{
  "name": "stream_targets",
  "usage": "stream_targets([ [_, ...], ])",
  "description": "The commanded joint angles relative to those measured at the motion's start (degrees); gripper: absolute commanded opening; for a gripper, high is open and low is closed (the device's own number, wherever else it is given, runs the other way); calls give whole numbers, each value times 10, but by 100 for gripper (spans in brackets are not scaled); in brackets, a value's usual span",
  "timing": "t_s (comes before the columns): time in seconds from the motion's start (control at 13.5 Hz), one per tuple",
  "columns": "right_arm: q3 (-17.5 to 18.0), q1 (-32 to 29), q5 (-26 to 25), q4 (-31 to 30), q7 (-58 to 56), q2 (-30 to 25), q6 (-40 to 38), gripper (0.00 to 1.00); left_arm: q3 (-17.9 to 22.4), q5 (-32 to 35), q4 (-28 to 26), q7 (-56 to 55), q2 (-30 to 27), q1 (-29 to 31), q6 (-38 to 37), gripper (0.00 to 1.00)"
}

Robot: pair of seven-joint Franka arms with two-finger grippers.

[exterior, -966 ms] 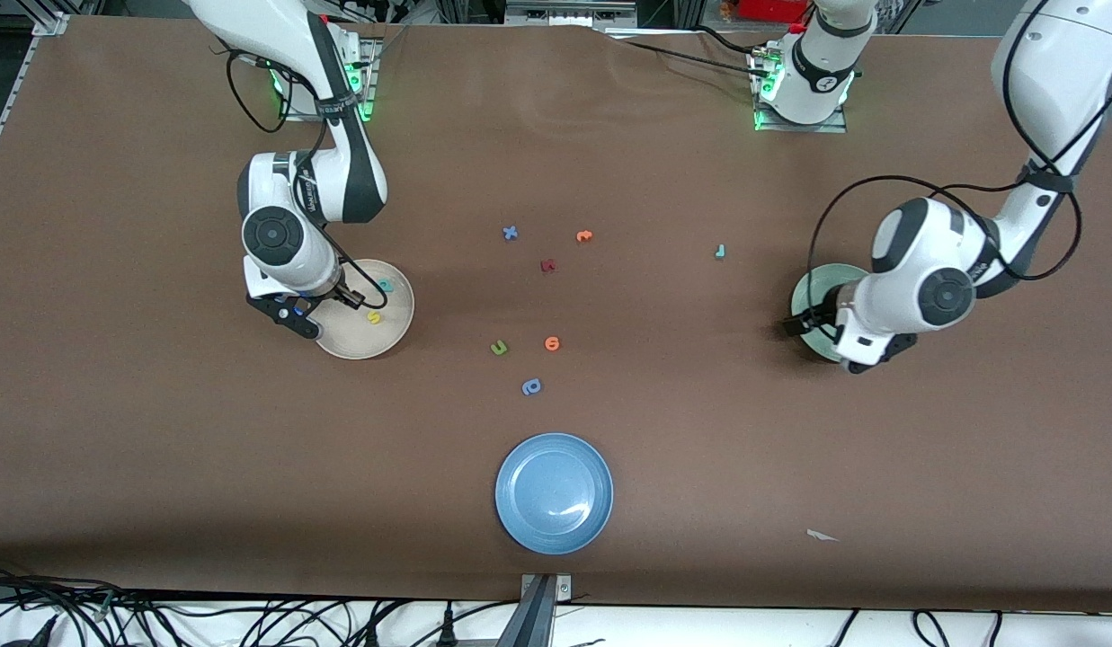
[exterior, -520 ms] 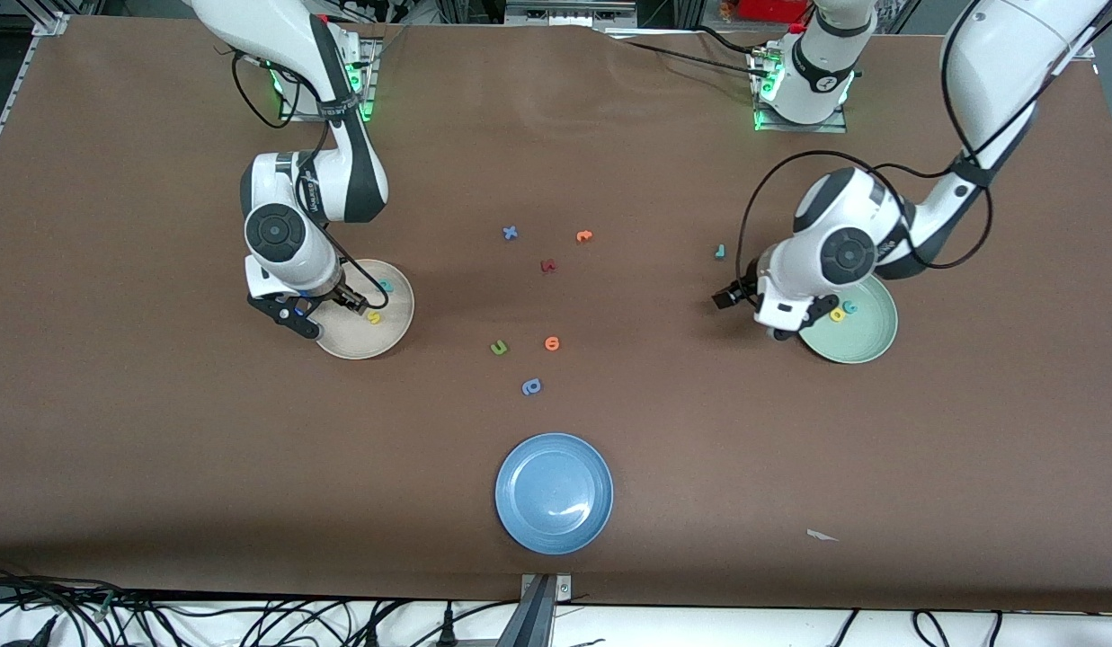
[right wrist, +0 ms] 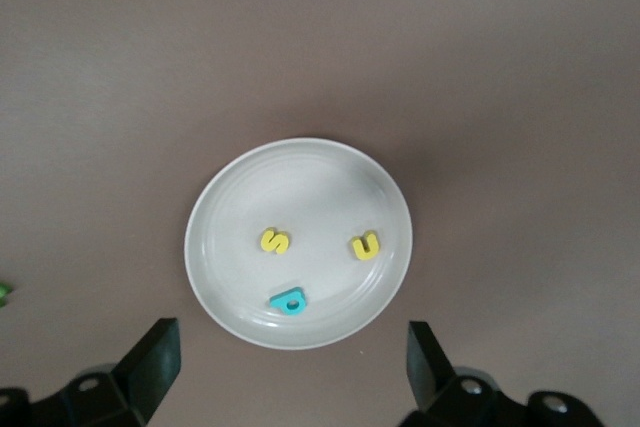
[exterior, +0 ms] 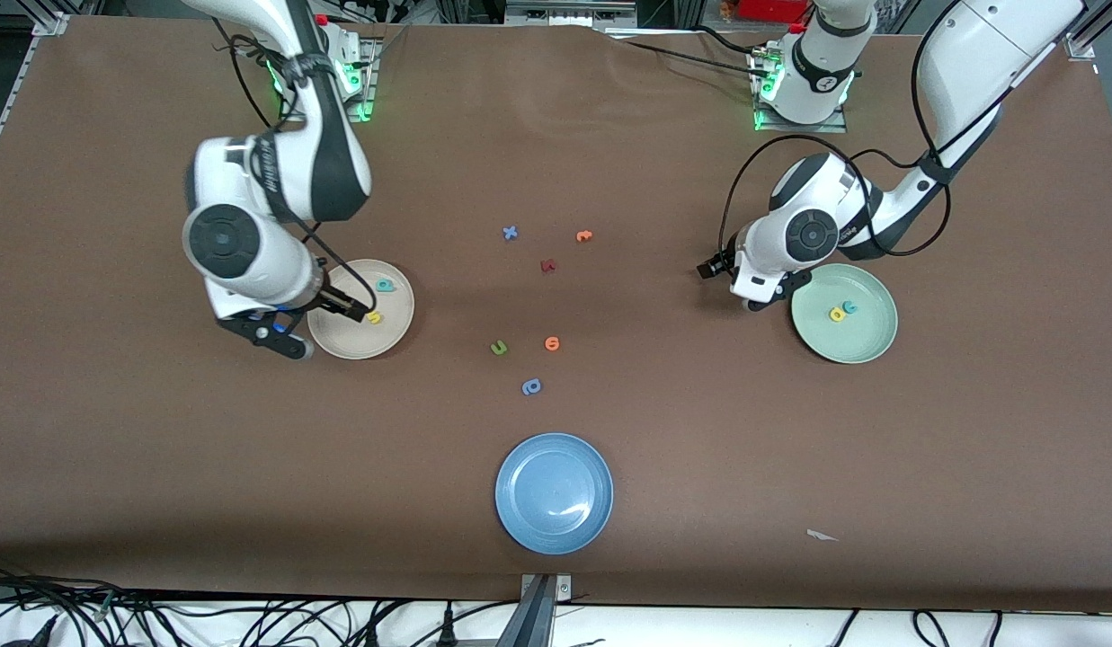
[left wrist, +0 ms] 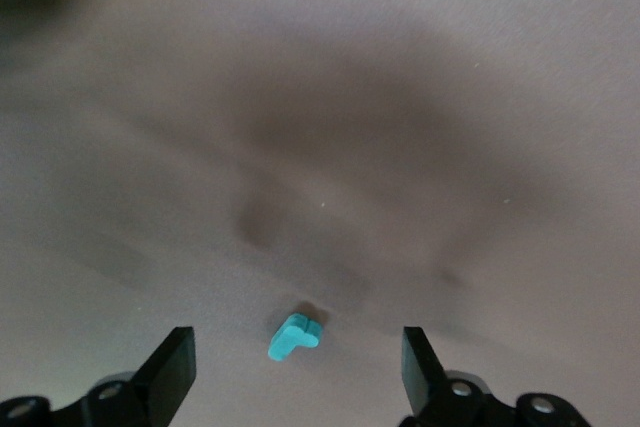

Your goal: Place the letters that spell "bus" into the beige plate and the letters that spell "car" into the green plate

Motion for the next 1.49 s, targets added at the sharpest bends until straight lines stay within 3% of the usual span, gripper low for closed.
stream_targets([
  [0.0, 1, -35, 2, 74, -101, 1, -77, 100, -2, 21, -24, -18, -10, 0, 23, 86],
  [0.22, -36, -54, 4, 146, -217, 0, -166, 100, -2, 22, -31, -28, -9, -5, 38, 78],
  [0.45, -77, -54, 7, 178, -238, -4, -195, 100, -1, 34, -33, -36, -8, -4, 38, 69],
  [0.59, -84, -62, 11, 208, -289, -21, -228, 100, 1, 39, -33, -36, -8, -3, 38, 65],
  [0.82, -73, -94, 7, 205, -292, -50, -263, 100, 1, 40, -33, -45, -2, -6, 44, 63],
  [0.97, 10, -174, -16, 205, -294, -62, -264, 100, 2, 40, -33, -47, 1, -6, 54, 61],
  [1.11, 119, -277, -48, 209, -294, -77, -255, 100, 2, 40, -33, -47, 1, -6, 56, 57],
  [1.19, 163, -323, -46, 209, -294, -89, -249, 100, 3, 40, -33, -47, 2, -6, 56, 54],
  [1.34, 283, -433, -56, 206, -292, -108, -229, 100, 3, 40, -33, -47, 2, -6, 56, 48],
  [1.41, 320, -468, -76, 198, -291, -120, -223, 100, 4, 40, -33, -47, 2, -6, 56, 44],
])
